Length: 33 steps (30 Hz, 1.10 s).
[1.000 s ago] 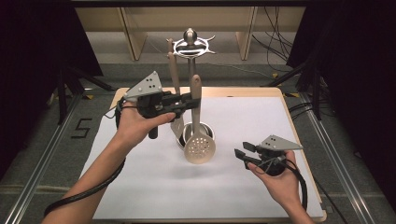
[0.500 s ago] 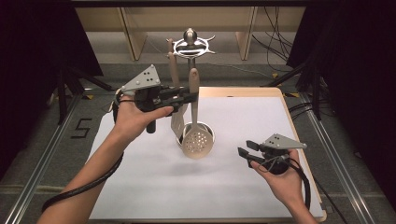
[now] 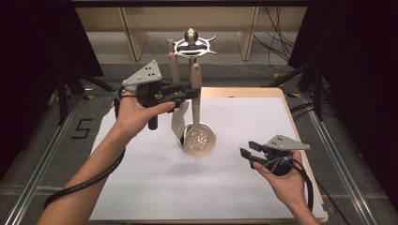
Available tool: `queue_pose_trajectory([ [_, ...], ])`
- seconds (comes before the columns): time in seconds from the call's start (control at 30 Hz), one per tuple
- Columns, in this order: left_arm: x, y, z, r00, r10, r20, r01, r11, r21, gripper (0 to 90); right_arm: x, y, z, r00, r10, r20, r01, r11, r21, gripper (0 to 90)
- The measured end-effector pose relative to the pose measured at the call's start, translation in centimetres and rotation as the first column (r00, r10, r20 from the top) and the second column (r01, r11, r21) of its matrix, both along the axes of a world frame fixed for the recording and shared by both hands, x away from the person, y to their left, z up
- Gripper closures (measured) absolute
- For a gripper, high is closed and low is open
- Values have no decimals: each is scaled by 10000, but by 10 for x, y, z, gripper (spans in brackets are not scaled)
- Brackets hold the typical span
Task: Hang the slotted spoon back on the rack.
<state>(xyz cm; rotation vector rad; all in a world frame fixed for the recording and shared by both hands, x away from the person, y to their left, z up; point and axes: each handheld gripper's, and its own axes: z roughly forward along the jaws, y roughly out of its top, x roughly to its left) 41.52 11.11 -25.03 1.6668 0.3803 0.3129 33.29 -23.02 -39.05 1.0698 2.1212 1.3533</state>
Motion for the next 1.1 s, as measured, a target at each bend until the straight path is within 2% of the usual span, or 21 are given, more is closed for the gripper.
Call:
queue_pose_trajectory([
  [0.1,0,1,1,10000,36,4,-36,10000,13,741,-1,0,0,10000,-46,-37,46,10000,-46,566],
  [0.13,0,2,1,10000,40,16,-40,10000,26,741,-2,2,0,9996,-170,-210,173,9997,143,565],
  [0.23,3,3,2,10000,45,-11,-45,10000,42,741,-3,3,1,9989,-133,-450,140,9998,140,565],
  [0.37,6,5,3,10000,8,-74,-8,10000,9,741,-2,3,1,9994,-25,-337,31,9998,193,564],
  [0.47,9,6,2,9998,-52,-216,51,10000,-46,741,-1,0,3,10000,5,-76,-6,9999,-106,564],
  [0.53,10,6,0,9995,-73,-301,71,10000,-59,741,-4,2,4,9987,-106,-492,114,9998,157,564],
  [0.73,13,7,-1,9991,-139,-390,135,9998,-110,740,-3,2,3,9992,-14,-394,19,9999,121,563],
  [0.83,14,8,0,9988,-215,-451,210,9997,-112,740,0,1,2,9999,82,-72,-83,9999,-72,563],
  [0.9,15,8,0,9986,-217,-486,211,9997,-120,739,-1,1,2,9999,75,-102,-76,10000,-63,563],
  [0.93,15,9,0,9986,-212,-490,207,9997,-112,739,-2,3,2,9993,-2,-374,7,9999,121,563],
  [1.1,16,9,0,9982,-228,-561,219,9996,-175,738,-3,3,2,9992,-18,-396,23,9999,131,563],
])
